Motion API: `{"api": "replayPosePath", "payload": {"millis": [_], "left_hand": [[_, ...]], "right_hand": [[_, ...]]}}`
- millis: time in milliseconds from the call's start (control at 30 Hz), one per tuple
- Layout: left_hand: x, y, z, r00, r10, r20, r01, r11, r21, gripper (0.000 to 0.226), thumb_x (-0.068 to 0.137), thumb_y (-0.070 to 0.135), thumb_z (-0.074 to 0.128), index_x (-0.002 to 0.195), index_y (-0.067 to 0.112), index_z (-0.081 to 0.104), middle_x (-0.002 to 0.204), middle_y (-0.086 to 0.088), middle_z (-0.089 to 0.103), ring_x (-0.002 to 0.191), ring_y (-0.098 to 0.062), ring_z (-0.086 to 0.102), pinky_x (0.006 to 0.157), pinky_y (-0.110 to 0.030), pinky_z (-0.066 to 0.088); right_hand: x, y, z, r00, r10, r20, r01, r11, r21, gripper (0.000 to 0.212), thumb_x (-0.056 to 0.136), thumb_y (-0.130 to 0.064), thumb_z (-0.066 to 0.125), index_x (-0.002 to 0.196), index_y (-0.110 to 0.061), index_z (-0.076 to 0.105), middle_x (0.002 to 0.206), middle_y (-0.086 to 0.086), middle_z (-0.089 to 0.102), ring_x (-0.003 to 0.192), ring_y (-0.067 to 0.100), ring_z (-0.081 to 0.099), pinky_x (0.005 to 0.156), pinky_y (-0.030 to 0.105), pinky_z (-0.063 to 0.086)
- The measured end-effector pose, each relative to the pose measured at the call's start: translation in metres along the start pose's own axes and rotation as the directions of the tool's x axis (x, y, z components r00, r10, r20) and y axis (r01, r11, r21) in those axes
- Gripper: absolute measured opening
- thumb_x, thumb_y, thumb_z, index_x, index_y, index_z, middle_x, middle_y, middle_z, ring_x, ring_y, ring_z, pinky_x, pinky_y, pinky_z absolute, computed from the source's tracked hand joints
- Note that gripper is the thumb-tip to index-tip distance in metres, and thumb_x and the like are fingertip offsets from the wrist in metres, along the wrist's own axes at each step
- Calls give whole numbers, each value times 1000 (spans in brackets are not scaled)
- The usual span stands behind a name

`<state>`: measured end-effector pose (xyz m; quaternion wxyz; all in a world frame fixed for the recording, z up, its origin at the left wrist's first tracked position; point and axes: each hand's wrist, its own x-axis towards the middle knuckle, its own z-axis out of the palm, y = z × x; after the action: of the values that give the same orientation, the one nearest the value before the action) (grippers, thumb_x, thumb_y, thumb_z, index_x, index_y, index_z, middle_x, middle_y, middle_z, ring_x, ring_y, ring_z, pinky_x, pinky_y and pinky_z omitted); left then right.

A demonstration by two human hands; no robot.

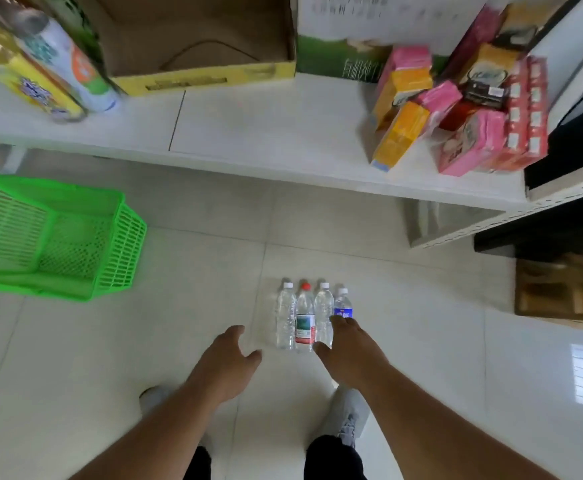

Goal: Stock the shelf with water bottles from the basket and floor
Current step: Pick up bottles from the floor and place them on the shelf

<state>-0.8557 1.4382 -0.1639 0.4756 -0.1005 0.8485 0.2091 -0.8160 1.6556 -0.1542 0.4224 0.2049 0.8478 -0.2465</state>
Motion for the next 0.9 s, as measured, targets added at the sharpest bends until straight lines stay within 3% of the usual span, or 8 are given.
{"api": "replayPosePath", "payload": {"millis": [267,467,567,700,767,900], "left_hand": [[168,-45,96,1000,-24,8,23,1000,10,73,89,43,61,150,18,29,149,-6,43,129,-23,50,104,-32,42],[258,-53,158,1000,-18,26,19,998,-56,75,86,42,66,149,18,32,149,-4,43,123,-23,54,86,-25,45],[286,-51,178,1000,-10,26,12,998,-69,70,86,37,67,146,15,36,142,-5,50,116,-22,56,79,-22,39],[310,-54,196,999,7,50,-4,998,-68,61,86,34,67,139,15,42,129,-3,57,90,-15,54,74,-22,39],[319,-59,202,998,6,58,-2,997,-71,67,85,37,68,142,16,40,134,-2,55,95,-16,56,76,-23,42],[330,-72,204,999,-13,43,16,997,-74,65,83,40,69,138,16,43,132,-2,55,106,-20,59,80,-26,44]], "right_hand": [[172,46,108,995,92,33,-96,988,120,54,101,-40,49,144,-9,38,144,13,48,129,30,51,102,35,43],[264,51,156,989,145,-32,-134,965,227,44,101,-27,47,140,-7,42,137,16,54,123,32,54,93,32,44],[289,49,170,980,184,-72,-165,964,208,42,98,-21,45,139,-11,41,134,12,55,121,33,56,94,38,48],[306,49,189,955,287,-71,-271,945,184,36,90,-10,49,126,-10,44,121,11,61,113,33,60,85,39,52],[309,47,199,950,303,-69,-284,937,206,36,89,-9,49,125,-11,45,118,11,63,109,32,62,80,36,50],[311,47,207,940,310,-142,-255,915,312,33,97,-21,48,129,-14,49,118,9,66,106,30,63,85,37,53]]}}
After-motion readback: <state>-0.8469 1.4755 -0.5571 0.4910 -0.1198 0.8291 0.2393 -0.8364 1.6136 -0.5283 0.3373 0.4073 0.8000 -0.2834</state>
